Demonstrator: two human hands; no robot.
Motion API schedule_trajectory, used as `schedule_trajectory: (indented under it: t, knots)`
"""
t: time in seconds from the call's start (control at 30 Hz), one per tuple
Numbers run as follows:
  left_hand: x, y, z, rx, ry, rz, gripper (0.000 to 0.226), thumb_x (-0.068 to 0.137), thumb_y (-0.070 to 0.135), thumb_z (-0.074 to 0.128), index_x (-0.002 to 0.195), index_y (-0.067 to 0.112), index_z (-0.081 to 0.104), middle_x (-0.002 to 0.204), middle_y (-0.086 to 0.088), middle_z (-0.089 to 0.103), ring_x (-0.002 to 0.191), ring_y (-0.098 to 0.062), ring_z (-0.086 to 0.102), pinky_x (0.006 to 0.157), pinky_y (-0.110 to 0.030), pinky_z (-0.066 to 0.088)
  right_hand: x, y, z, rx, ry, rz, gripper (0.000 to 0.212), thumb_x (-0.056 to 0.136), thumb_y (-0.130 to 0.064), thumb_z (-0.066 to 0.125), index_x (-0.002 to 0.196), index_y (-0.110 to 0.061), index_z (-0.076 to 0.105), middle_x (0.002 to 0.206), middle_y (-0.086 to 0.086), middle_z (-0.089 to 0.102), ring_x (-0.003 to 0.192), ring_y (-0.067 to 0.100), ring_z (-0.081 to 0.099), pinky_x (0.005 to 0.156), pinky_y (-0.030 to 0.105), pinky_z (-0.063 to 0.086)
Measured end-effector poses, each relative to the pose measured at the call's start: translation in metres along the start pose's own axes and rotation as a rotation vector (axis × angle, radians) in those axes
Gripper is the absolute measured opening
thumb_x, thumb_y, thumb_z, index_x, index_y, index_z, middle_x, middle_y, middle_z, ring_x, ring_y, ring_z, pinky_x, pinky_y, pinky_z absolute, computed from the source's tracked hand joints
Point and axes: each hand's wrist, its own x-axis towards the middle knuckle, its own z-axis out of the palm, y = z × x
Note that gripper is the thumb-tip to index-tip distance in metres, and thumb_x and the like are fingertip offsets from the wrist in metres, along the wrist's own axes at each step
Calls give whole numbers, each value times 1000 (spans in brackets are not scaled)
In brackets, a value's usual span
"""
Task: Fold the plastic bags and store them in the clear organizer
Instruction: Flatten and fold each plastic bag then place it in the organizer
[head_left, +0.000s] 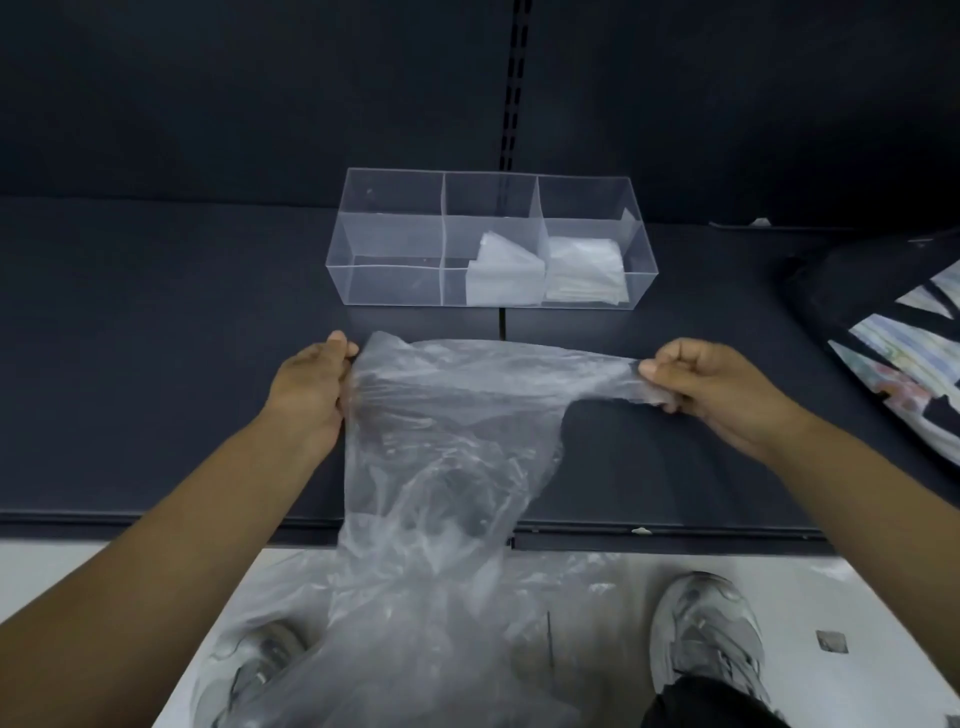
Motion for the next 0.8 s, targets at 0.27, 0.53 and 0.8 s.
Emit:
schedule_trajectory:
  t: [0.27,0.53,0.8]
  knots:
    - [-8,17,9,399,-123,-41,33,94,45,55,84,14,59,79,-2,65,54,-13,53,45,-22,43,25,2,-3,-95,151,-12,24,84,-4,69,106,-11,61,71,4,64,48,2,49,52,17,41]
    - [-20,9,-6,447,-489,-224,51,87,59,52,68,12,58,46,4,43,34,-7,25,32,-15,19,35,7,-13,-108,186,-14,20,92,-2,57,107,-12,64,77,1,64,43,5,43,47,12,40]
    - [-15,4,10,-219,-443,-418,20,92,32,57,75,24,52,44,9,41,31,-2,32,27,-13,21,41,11,-22,-76,127,11,15,88,-7,64,101,-14,67,74,10,58,54,10,45,45,15,40]
